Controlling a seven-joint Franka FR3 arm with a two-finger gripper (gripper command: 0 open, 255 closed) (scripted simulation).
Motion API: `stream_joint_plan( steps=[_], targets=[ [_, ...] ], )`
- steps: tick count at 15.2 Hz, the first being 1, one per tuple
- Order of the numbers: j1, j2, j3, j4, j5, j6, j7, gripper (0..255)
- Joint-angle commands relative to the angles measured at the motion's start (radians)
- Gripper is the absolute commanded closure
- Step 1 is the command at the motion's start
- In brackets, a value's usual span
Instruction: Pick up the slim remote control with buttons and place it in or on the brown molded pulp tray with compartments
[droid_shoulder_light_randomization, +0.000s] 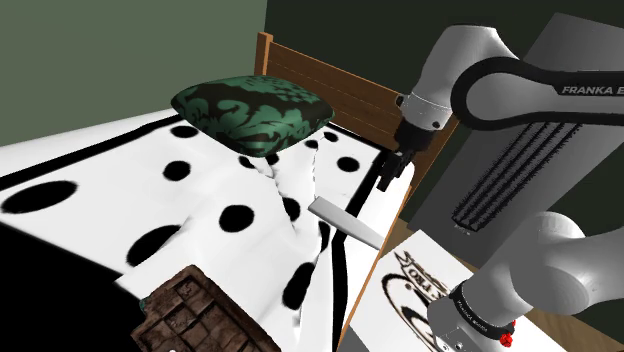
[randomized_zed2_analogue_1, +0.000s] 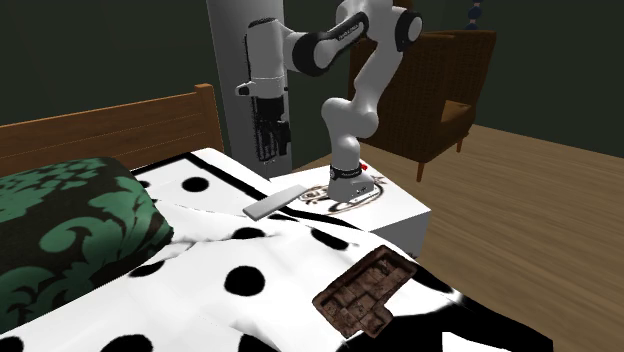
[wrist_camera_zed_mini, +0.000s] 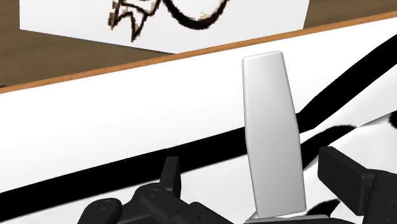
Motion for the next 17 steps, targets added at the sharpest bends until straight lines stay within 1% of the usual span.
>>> stream_joint_plan(
  steps=[1,8,15,17],
  targets=[
    [0.018,0.045,0.024,-0.024,0.012,0.076,0.000,0],
    [0.077,0.241,0.121,-0.079,0.040,0.342,0.018,0],
    [0.074,0.319,0.136,-0.124,0.041,0.465,0.022,0],
    [0.073,0.326,0.137,-0.127,0.041,0.475,0.023,0]
  ],
)
